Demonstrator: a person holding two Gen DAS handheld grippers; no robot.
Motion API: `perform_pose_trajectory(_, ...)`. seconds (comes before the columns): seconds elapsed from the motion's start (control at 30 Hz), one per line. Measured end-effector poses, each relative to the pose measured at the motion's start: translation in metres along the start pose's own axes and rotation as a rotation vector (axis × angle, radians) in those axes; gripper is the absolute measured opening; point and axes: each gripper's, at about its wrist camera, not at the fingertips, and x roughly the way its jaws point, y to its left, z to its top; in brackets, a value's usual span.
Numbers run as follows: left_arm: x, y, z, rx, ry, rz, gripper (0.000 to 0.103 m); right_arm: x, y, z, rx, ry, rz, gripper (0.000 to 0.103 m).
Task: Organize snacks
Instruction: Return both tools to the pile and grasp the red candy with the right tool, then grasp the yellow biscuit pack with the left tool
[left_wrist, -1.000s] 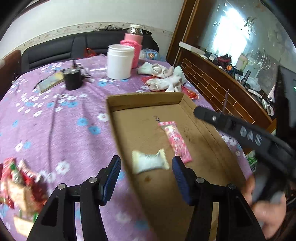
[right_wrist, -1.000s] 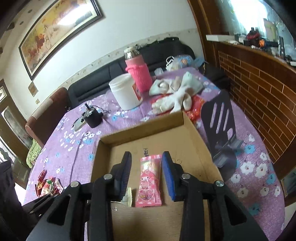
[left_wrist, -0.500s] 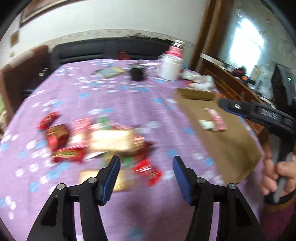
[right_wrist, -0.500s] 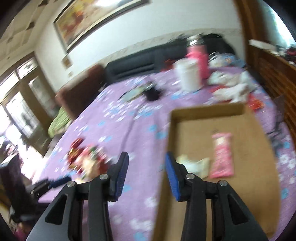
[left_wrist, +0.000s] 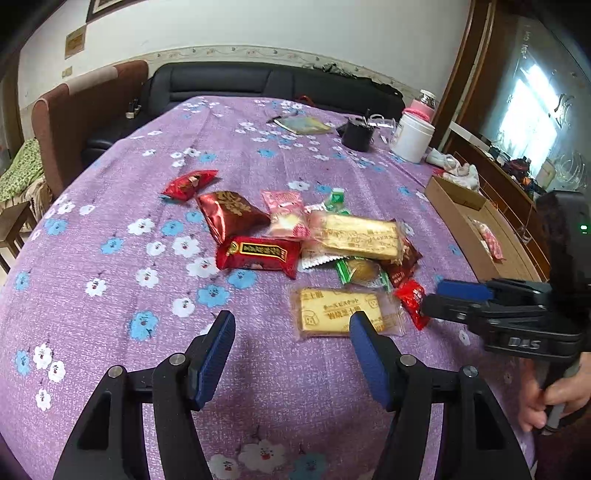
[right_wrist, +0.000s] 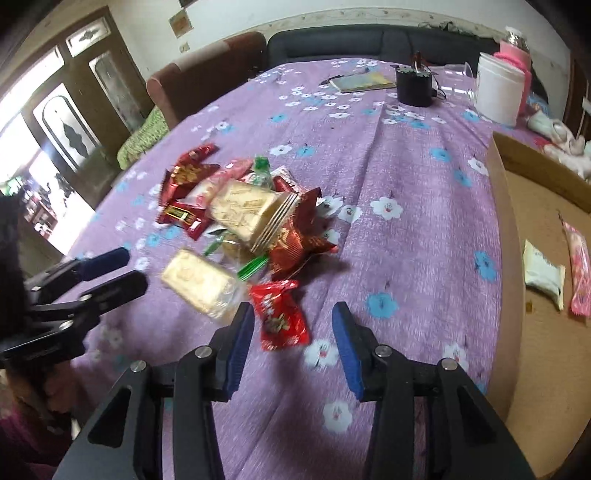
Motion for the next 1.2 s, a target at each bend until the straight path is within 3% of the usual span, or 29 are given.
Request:
perform_pose_trajectory(0.07,0.002,-0.005,0.000,0.009,0.019,-0.019,0.068,0.006,0.002,-0.001,-0.031,-0.002,-0.009,0.043)
perform_pose_trajectory(0.13,0.005,-0.011,-0.001,0.031,0.036,-0.018,0.076,0.011,0.007,-0.001,-0.062,-0.018,-0.024,0.043)
perform_pose_trajectory(0.23,0.010,-0.019,0.001,0.047,0.042,-0.006,0.082,0.011,0.010,-0.006,-0.111,-0.041,-0.071,0.019)
perform_pose_trajectory(0.27,0.013,-0.022,0.002,0.055,0.050,-0.002,0.082,0.010,0.009,-0.006,-0.114,-0.047,-0.080,0.018)
perform_pose_trajectory(0.4,0.026,-0.036,0.008,0.108,0.085,0.021,0.091,0.001,-0.014,-0.005,-0.032,-0.068,-0.019,0.018)
perform_pose_trajectory(0.57,0.050,-0.044,0.014,0.136,0.108,0.073,0.091,-0.008,-0.031,-0.005,0.029,-0.093,0.024,0.018)
perform_pose_trajectory(0.7,0.043,-0.049,0.009,0.136,0.157,-0.031,0.091,-0.011,-0.036,-0.004,0.049,-0.106,0.034,0.018)
perform_pose_trajectory(0.77,0.032,-0.056,-0.001,0.159,0.206,-0.136,0.091,-0.013,-0.040,-0.003,0.065,-0.110,0.043,0.018)
perform_pose_trajectory(0.83,0.018,-0.064,-0.008,0.209,0.200,-0.186,0.091,-0.017,-0.044,-0.002,0.079,-0.121,0.045,0.018)
perform_pose_trajectory(1.0,0.005,-0.064,-0.001,0.316,0.081,-0.045,0.091,-0.022,-0.046,-0.002,0.092,-0.137,0.057,0.018)
perform_pose_trajectory(1.2,0.035,-0.070,0.012,0.494,0.133,-0.115,0.091,-0.023,-0.048,-0.004,0.098,-0.136,0.069,0.018)
